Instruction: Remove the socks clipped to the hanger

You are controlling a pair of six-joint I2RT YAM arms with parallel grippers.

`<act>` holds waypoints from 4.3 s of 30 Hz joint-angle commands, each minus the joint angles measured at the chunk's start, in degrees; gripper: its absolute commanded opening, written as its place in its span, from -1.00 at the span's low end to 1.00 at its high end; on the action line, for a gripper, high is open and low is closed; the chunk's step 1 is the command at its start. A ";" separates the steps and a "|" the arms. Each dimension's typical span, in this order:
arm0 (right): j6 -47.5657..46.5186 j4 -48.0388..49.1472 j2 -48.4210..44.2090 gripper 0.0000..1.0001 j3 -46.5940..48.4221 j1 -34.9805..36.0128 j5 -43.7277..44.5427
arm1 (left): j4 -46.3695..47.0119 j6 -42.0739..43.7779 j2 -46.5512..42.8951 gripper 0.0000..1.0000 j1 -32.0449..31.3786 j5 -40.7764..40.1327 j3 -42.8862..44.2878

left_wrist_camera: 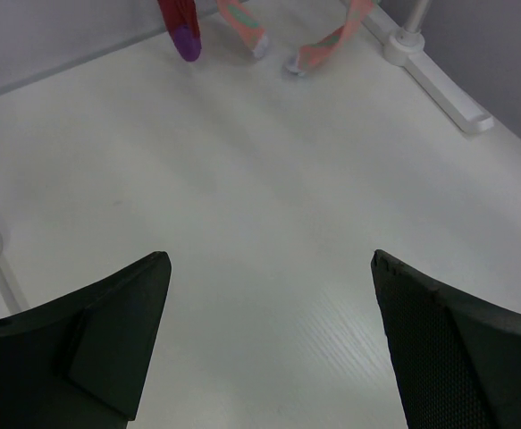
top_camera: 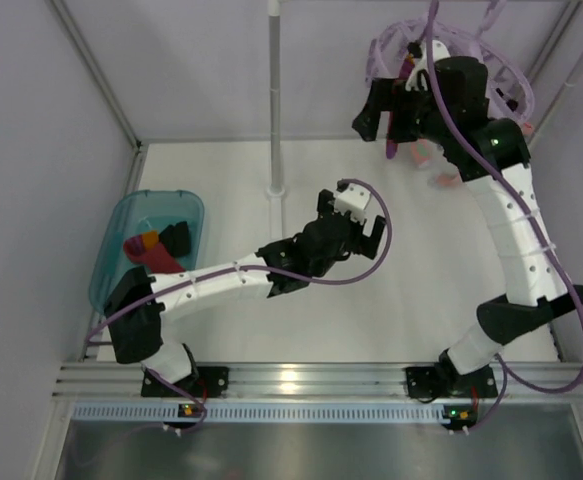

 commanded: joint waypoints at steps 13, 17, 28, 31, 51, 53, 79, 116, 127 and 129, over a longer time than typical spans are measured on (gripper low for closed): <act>3.12 5.26 -15.04 0.98 -5.00 8.35 0.68 | 2.76 3.83 1.31 0.97 0.22 -3.54 1.58; 3.21 -1.42 -17.68 0.98 -4.65 8.35 14.99 | 3.20 7.26 5.97 0.97 0.84 -0.47 6.69; 1.72 -8.03 -21.46 0.99 -10.79 7.91 32.96 | 8.20 10.16 18.18 0.97 1.10 16.04 21.36; 1.19 -7.67 -21.99 0.99 -11.06 7.74 32.78 | 8.65 13.06 21.87 0.97 1.10 18.17 25.66; 1.63 -7.59 -23.05 0.99 -9.74 6.68 32.52 | 29.02 -2.13 37.88 0.97 6.73 39.96 30.77; 1.63 -7.50 -23.40 0.99 -10.18 6.51 33.31 | 29.92 -1.97 38.94 0.97 5.68 38.84 31.13; 1.80 -7.68 -26.03 0.96 -10.18 2.73 30.06 | 33.17 4.54 57.31 0.25 -0.74 9.83 51.52; 6.29 1.64 -22.17 0.11 -26.26 2.64 48.51 | 33.26 18.86 35.95 -1.00 -9.17 -22.20 23.82; 5.06 12.44 -24.28 -0.07 -31.01 1.76 47.20 | 33.35 21.77 39.03 -1.00 -11.29 -32.97 27.96; 4.88 13.24 -23.93 -0.11 -31.19 1.14 46.67 | 33.35 22.38 39.47 -1.00 -11.29 -33.24 28.40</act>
